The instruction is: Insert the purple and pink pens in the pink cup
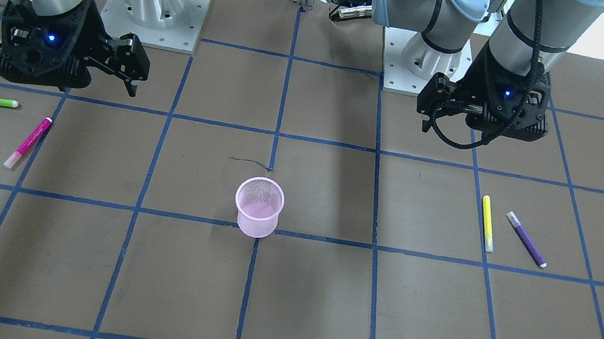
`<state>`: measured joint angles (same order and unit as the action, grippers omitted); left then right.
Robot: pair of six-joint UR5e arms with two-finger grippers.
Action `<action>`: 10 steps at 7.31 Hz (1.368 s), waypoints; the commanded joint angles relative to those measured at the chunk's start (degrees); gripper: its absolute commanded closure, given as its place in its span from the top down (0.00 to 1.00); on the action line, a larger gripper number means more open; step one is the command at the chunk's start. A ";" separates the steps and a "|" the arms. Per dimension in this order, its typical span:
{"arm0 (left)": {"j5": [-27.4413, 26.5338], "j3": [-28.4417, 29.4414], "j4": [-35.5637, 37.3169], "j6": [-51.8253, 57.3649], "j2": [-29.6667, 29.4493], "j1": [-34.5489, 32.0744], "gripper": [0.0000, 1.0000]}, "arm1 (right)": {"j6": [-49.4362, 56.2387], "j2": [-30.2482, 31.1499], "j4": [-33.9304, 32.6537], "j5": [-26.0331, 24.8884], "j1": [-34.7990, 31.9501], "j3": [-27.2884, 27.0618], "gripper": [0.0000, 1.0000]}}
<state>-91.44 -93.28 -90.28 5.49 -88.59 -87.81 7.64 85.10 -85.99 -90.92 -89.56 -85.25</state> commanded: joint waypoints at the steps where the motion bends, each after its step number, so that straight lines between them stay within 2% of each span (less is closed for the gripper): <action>1: -0.05 -0.06 0.01 -0.04 0.00 0.01 1.00 | -0.08 -0.02 -0.05 0.04 0.00 -0.09 1.00; 3: 0.04 0.11 0.01 -0.04 0.00 0.01 1.00 | -0.08 -0.02 -0.05 0.04 0.00 -0.09 1.00; 5: 0.04 0.29 0.10 -0.04 0.08 0.01 1.00 | -0.78 -0.11 -0.40 2.58 0.26 -0.09 1.00; 8: 0.12 0.37 0.01 -0.04 0.17 0.01 1.00 | 0.00 -0.11 -0.67 2.15 0.35 -0.09 1.00; 10: 0.04 0.38 0.01 -0.04 0.26 0.10 1.00 | 0.35 -0.11 -0.06 1.71 4.63 -1.14 1.00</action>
<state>-91.38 -92.92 -90.25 5.45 -88.38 -87.74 7.50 84.99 -86.43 -88.99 -87.80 -85.69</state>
